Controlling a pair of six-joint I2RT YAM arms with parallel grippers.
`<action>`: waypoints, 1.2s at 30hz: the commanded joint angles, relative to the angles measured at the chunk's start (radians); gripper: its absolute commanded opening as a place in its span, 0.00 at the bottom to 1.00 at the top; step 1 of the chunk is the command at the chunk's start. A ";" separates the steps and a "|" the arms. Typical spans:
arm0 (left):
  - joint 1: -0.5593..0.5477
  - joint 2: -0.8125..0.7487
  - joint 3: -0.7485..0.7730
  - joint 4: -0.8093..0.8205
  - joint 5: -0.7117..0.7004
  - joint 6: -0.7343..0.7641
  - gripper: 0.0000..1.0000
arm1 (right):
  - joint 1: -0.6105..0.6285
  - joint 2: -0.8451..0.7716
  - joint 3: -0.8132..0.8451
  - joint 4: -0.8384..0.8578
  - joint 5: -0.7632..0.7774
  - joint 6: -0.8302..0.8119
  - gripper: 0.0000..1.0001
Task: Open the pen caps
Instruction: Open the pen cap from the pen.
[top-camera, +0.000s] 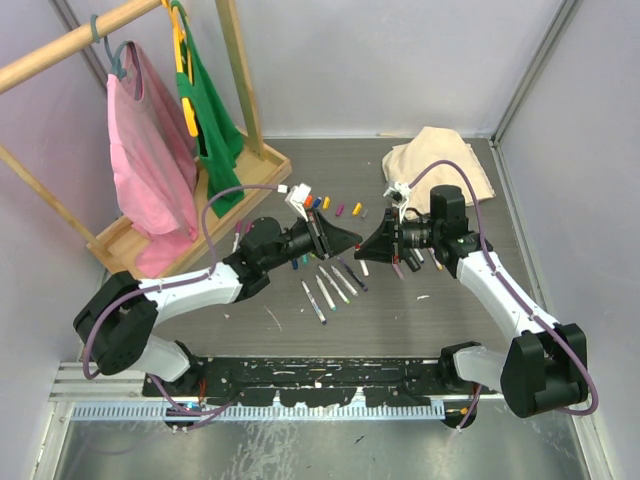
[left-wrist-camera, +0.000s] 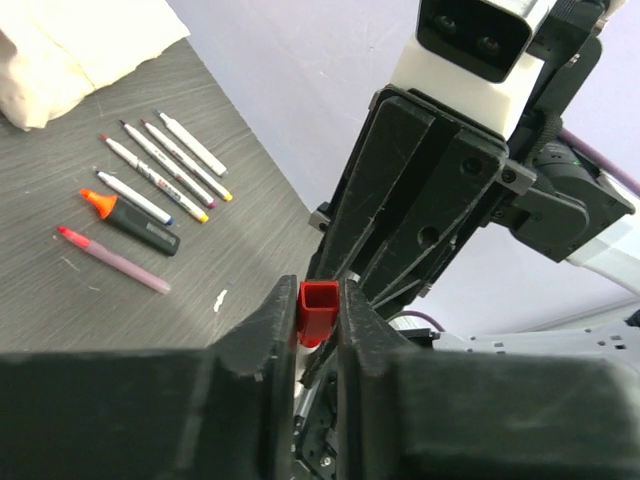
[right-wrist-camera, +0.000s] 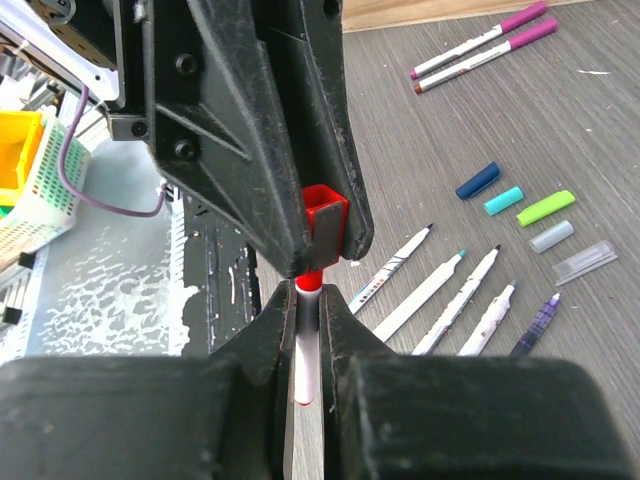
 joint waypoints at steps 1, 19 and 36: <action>-0.003 -0.009 0.043 0.023 -0.011 0.029 0.09 | 0.004 -0.004 0.046 0.012 -0.012 -0.021 0.01; -0.003 -0.053 0.024 0.063 -0.098 0.084 0.00 | 0.032 0.017 0.044 0.005 0.022 -0.015 0.32; 0.224 -0.078 0.184 0.022 -0.268 0.059 0.00 | 0.047 0.091 0.102 -0.113 0.113 -0.073 0.01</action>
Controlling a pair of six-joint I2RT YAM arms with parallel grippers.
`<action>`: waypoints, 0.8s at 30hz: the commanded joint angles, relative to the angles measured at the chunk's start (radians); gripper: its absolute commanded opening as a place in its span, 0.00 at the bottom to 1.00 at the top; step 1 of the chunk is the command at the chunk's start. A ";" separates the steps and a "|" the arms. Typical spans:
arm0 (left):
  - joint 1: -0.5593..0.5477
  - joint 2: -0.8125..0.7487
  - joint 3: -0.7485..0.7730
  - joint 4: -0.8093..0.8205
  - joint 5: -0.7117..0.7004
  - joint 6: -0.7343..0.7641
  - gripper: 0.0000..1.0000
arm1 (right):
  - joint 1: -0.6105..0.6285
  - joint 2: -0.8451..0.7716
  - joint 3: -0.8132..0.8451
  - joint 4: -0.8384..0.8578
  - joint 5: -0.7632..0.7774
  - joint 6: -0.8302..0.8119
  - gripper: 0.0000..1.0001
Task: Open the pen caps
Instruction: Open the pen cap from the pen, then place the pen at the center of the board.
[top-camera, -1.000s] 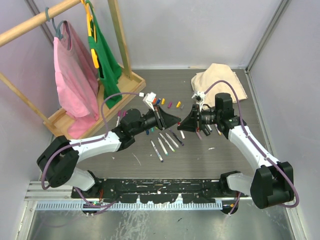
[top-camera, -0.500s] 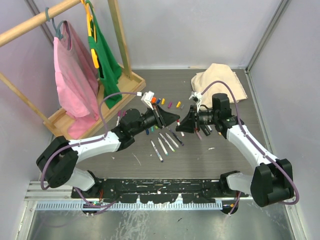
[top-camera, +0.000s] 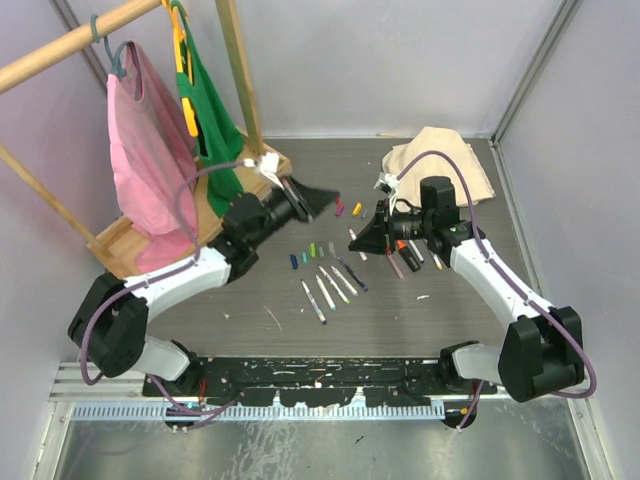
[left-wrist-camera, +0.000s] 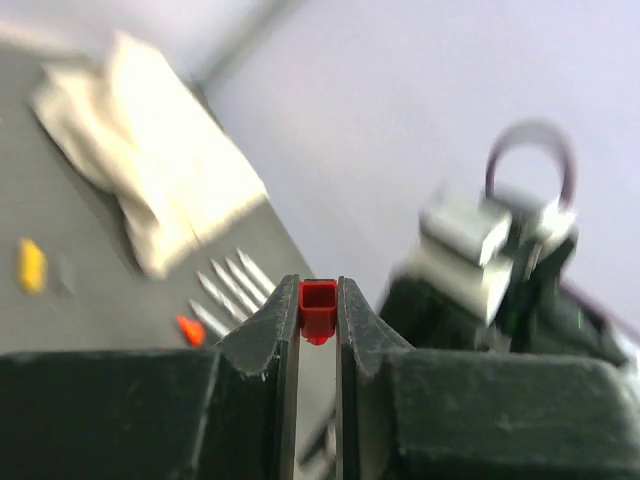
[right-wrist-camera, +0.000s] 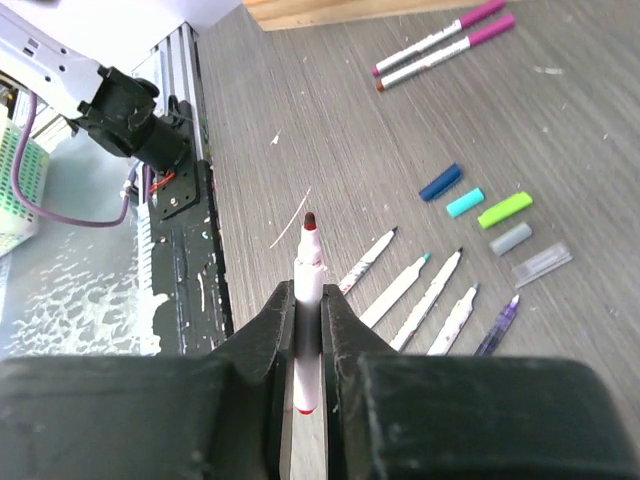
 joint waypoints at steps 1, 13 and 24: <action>0.101 -0.059 0.129 0.041 -0.214 0.056 0.00 | 0.002 0.019 0.012 -0.093 0.026 -0.043 0.01; 0.117 -0.089 0.009 -0.091 -0.154 0.038 0.00 | 0.060 0.188 0.086 -0.204 0.420 -0.135 0.08; 0.097 0.081 0.033 -0.319 -0.097 -0.058 0.00 | 0.070 0.393 0.128 -0.228 0.559 -0.161 0.16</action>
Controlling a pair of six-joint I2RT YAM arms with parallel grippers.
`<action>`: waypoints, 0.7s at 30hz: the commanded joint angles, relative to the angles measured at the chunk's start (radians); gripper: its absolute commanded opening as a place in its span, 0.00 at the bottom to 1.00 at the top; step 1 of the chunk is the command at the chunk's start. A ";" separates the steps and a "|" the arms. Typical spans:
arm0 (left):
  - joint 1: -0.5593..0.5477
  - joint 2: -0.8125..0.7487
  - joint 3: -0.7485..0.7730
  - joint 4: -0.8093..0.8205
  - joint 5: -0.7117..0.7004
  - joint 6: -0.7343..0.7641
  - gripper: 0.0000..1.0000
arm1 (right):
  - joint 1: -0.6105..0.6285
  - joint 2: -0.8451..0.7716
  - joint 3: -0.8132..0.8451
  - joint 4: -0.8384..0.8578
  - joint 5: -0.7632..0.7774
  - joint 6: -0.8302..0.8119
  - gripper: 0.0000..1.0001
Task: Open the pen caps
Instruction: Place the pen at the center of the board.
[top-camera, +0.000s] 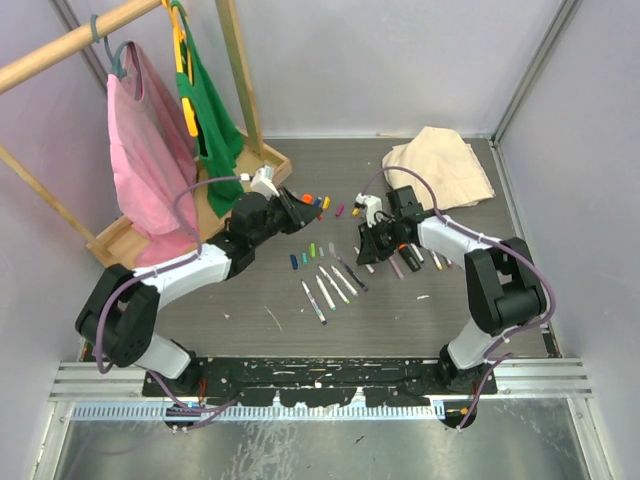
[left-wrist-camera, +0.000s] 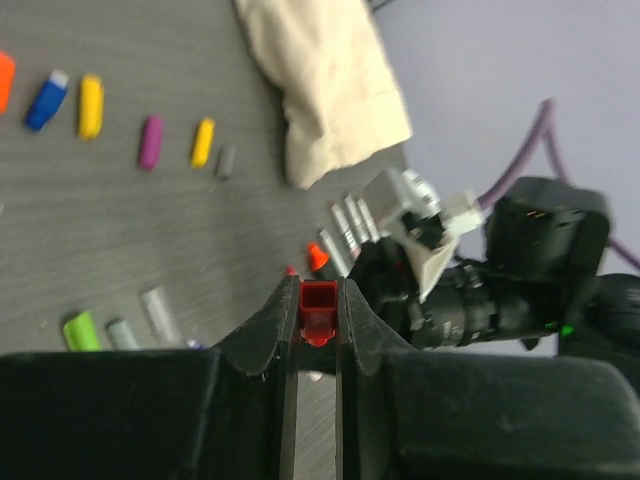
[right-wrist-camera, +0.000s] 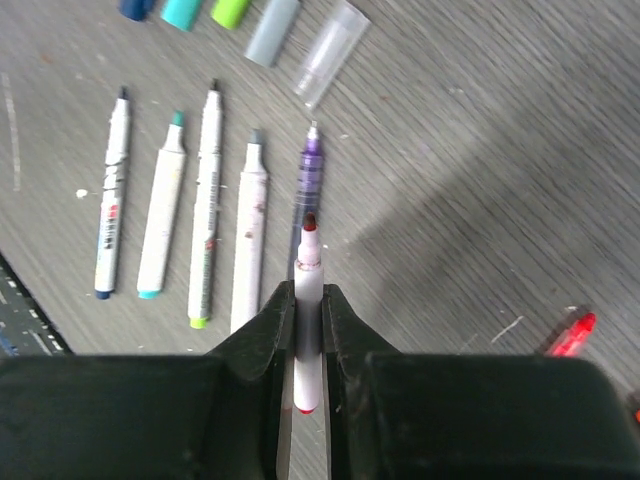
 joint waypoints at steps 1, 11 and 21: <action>-0.013 0.067 0.036 -0.101 0.013 -0.042 0.00 | 0.013 0.033 0.048 0.000 0.064 -0.028 0.18; -0.063 0.210 0.140 -0.239 -0.024 -0.083 0.00 | 0.040 0.101 0.047 0.008 0.109 -0.020 0.23; -0.078 0.317 0.264 -0.415 -0.098 -0.112 0.00 | 0.052 0.121 0.048 0.017 0.154 0.014 0.32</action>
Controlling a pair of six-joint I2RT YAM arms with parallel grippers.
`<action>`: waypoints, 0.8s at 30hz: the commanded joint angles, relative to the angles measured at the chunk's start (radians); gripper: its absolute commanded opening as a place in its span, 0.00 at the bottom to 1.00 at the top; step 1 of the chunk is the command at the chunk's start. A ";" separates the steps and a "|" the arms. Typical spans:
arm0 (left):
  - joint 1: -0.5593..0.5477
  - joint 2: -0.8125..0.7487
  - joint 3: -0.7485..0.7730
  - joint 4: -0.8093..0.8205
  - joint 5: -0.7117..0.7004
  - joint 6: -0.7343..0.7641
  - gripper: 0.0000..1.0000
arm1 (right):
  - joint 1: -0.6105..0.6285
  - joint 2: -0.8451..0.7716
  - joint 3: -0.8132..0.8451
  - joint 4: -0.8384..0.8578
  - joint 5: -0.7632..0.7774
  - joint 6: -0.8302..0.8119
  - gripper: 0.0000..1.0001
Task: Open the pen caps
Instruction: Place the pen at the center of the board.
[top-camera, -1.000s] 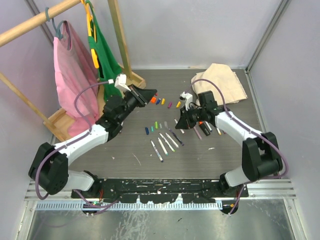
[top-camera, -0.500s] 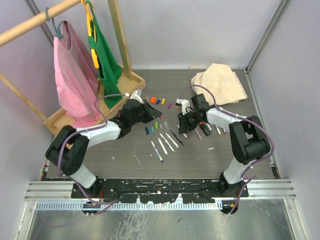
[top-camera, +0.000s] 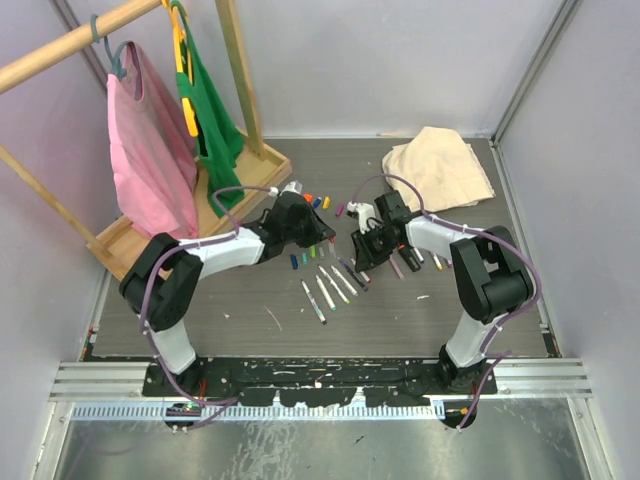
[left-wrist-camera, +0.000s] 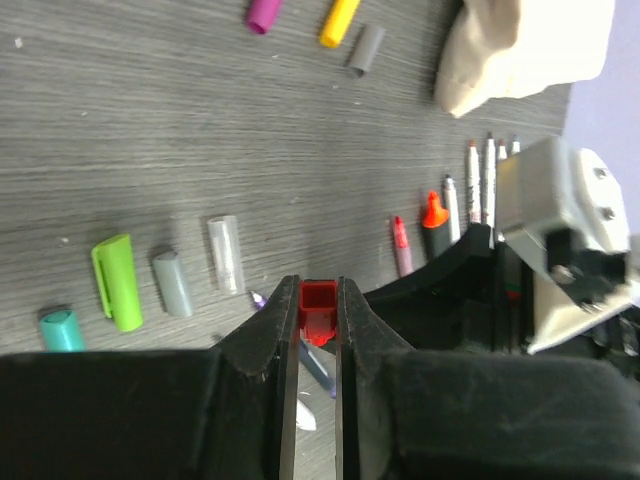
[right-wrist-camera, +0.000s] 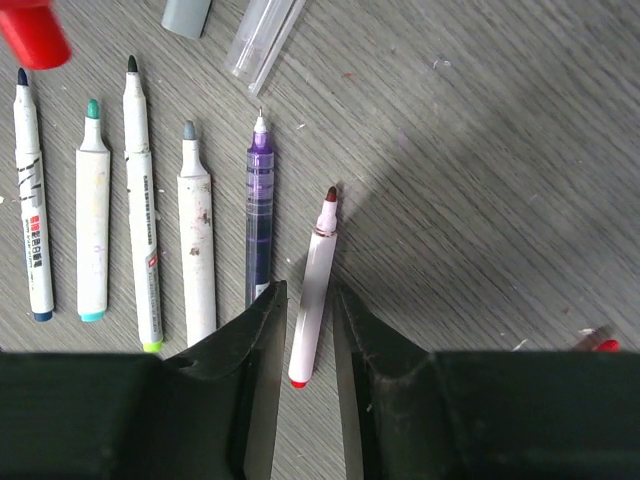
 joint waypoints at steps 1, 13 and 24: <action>-0.006 0.035 0.074 -0.093 -0.050 -0.021 0.00 | 0.005 0.007 0.031 0.017 0.032 0.014 0.31; -0.034 0.147 0.199 -0.181 -0.078 -0.024 0.00 | 0.001 -0.030 0.045 0.009 -0.004 0.030 0.39; -0.054 0.250 0.324 -0.286 -0.109 -0.021 0.00 | -0.043 -0.100 0.072 -0.029 -0.053 0.016 0.43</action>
